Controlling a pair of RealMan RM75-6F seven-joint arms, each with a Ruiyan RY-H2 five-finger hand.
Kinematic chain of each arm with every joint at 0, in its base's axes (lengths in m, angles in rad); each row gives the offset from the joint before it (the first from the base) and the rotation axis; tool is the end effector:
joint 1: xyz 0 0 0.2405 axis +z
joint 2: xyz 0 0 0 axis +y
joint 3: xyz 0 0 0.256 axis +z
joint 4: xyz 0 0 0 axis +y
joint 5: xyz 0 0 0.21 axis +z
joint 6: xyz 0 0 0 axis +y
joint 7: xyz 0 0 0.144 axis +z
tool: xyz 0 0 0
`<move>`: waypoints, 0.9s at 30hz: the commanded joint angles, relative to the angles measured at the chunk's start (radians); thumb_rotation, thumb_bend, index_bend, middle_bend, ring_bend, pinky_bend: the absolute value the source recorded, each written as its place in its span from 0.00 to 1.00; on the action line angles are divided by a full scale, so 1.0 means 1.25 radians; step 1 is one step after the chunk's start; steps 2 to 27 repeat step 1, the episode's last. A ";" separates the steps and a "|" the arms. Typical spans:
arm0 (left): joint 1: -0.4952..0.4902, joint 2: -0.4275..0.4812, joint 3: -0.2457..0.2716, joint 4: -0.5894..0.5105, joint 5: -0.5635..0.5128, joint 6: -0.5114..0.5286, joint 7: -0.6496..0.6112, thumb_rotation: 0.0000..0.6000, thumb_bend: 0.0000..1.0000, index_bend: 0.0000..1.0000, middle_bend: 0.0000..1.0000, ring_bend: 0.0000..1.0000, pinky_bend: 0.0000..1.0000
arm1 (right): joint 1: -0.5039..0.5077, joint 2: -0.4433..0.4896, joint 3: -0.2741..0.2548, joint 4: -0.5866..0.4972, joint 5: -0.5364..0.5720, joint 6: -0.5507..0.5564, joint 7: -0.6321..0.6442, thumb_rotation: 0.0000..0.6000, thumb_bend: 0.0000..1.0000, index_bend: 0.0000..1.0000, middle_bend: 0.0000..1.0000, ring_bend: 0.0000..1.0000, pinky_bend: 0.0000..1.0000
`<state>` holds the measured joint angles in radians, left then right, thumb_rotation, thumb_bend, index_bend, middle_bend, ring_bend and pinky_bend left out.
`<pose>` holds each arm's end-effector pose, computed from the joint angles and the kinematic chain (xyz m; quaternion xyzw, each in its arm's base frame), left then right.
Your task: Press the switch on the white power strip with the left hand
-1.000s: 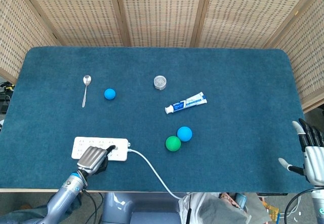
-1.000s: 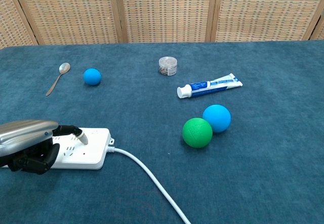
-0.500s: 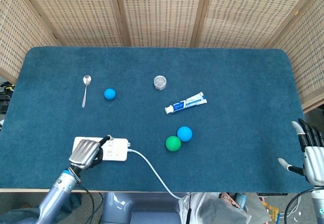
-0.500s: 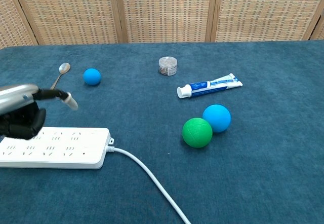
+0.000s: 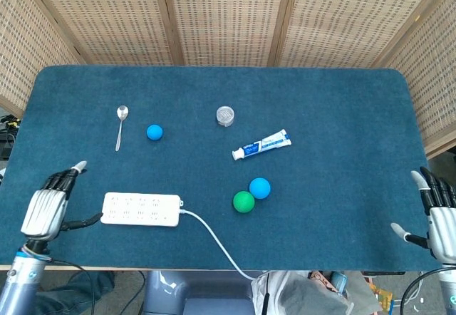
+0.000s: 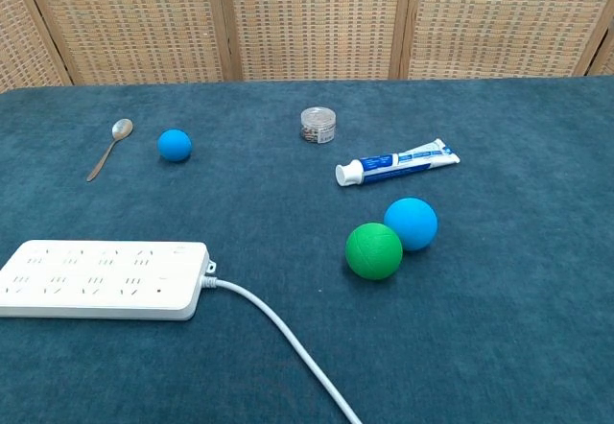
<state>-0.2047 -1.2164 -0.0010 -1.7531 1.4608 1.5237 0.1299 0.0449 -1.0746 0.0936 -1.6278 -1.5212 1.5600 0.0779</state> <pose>-0.2575 0.1997 0.1186 -0.5951 -0.3990 -0.4383 0.5428 -0.3071 -0.1769 0.1866 0.5609 -0.3724 0.4333 0.5992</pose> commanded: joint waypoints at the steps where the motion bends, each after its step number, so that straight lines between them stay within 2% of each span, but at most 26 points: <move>1: 0.036 0.025 0.011 0.009 -0.022 0.015 -0.013 0.68 0.00 0.00 0.00 0.00 0.00 | 0.000 0.000 -0.001 -0.002 -0.003 0.002 -0.002 1.00 0.00 0.00 0.00 0.00 0.00; 27: 0.036 0.025 0.011 0.009 -0.022 0.015 -0.013 0.68 0.00 0.00 0.00 0.00 0.00 | 0.000 0.000 -0.001 -0.002 -0.003 0.002 -0.002 1.00 0.00 0.00 0.00 0.00 0.00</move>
